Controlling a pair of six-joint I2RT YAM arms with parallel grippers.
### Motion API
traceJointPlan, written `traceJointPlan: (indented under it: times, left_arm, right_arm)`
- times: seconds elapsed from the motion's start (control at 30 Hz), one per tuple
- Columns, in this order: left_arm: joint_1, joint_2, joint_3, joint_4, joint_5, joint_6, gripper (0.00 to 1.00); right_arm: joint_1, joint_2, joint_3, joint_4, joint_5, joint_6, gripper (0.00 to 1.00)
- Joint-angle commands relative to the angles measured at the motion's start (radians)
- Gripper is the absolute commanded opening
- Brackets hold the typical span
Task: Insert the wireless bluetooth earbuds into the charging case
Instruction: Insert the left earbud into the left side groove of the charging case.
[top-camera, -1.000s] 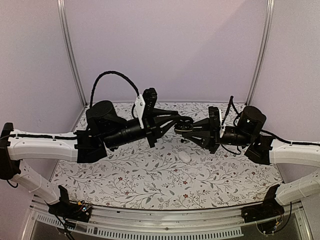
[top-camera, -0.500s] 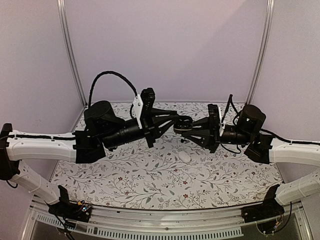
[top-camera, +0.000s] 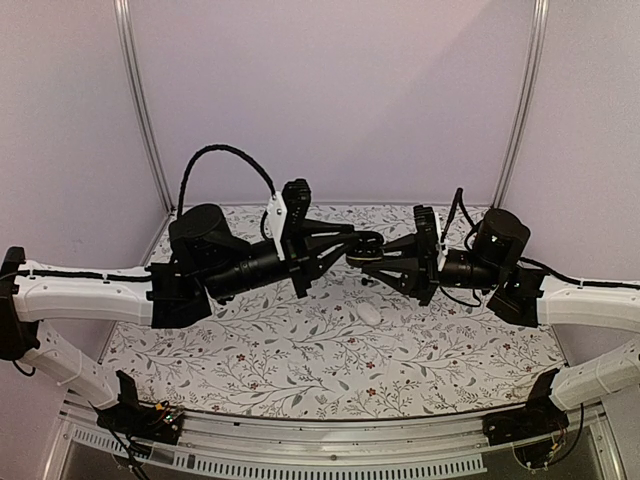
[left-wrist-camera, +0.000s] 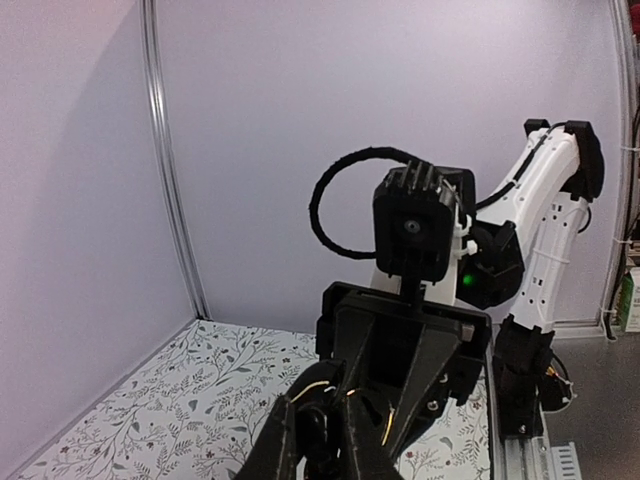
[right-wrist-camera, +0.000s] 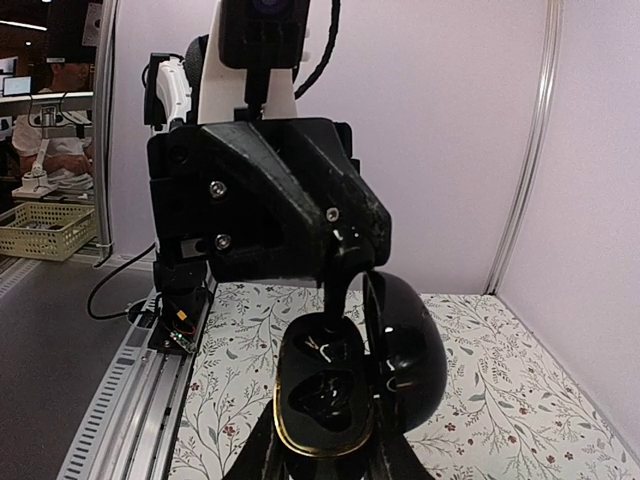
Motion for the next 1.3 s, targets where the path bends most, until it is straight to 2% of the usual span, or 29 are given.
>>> traceJointPlan:
  times: [0.0, 0.57, 0.9, 1.27]
  left_arm:
    - [-0.014, -0.017, -0.023, 0.003, -0.023, 0.003, 0.11]
    - [-0.014, -0.006, -0.03, 0.028, -0.04, -0.006, 0.12]
    - [-0.017, -0.024, -0.061, 0.074, -0.083, -0.007, 0.12]
    - [-0.018, -0.046, -0.026, 0.042, -0.207, 0.02, 0.12]
  right_arm:
    - [0.004, 0.0, 0.041, 0.021, -0.006, 0.013, 0.07]
    - [0.004, 0.026, 0.053, 0.085, 0.012, 0.081, 0.03]
    - [-0.011, 0.062, 0.042, 0.18, -0.006, 0.221, 0.01]
    - [-0.013, 0.063, 0.023, 0.19, -0.046, 0.238, 0.0]
